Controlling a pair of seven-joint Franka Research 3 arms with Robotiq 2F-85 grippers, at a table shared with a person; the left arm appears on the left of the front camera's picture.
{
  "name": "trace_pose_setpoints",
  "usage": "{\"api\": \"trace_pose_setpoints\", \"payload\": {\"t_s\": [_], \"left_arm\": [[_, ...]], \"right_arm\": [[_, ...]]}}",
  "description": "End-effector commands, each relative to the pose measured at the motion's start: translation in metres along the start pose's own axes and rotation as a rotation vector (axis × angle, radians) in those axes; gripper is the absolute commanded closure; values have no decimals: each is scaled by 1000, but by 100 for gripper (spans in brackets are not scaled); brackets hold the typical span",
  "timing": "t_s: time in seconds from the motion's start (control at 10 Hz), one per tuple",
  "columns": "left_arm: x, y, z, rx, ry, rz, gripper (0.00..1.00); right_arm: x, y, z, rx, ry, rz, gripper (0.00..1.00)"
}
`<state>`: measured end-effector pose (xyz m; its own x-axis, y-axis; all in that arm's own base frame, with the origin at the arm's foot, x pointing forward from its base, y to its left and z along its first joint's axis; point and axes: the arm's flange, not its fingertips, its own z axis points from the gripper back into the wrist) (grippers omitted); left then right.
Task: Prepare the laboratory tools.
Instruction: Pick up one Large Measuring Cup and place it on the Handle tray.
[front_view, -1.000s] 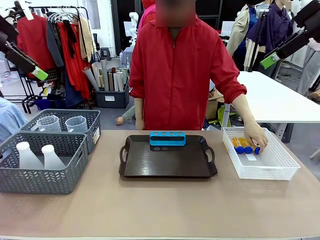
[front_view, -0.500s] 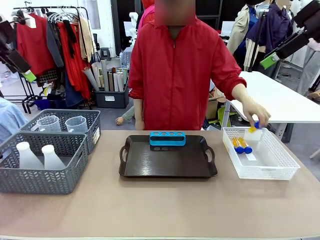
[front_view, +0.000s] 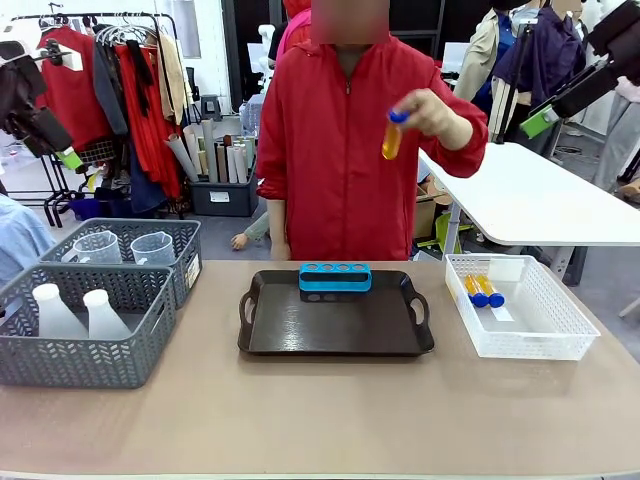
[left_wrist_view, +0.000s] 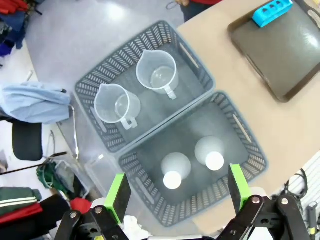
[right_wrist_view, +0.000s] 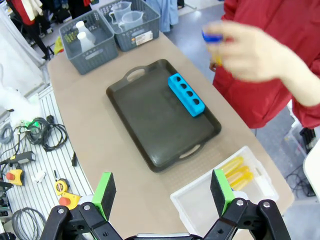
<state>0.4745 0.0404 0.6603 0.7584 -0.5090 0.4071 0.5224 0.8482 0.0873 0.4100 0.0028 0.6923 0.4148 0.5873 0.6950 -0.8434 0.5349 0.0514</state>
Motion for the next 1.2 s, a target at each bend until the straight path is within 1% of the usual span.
{"api": "trace_pose_setpoints", "payload": {"t_s": [0.0,0.2,0.3,0.4,0.5,0.7,0.8,1.0,1.1], "left_arm": [[-3,-2,3,26,4,11,0],[0,0,1,3,0,1,0],[8,10,-10,11,44,86,0],[18,33,-32,21,81,183,0],[22,47,-55,9,93,295,0],[21,65,-94,-31,133,406,0],[19,75,-118,4,138,453,0],[21,94,-144,14,169,463,0],[26,104,-162,-1,178,476,0]], "right_arm": [[1,1,0,3,-4,-2,0],[1,1,0,3,-4,-2,0],[1,1,0,3,-4,-2,0],[1,1,0,3,-4,-2,0],[1,1,0,3,-4,-2,0],[1,1,0,3,-4,-2,0],[1,1,0,3,-4,-2,0],[1,1,0,3,-4,-2,0],[1,1,0,3,-4,-2,0]]}}
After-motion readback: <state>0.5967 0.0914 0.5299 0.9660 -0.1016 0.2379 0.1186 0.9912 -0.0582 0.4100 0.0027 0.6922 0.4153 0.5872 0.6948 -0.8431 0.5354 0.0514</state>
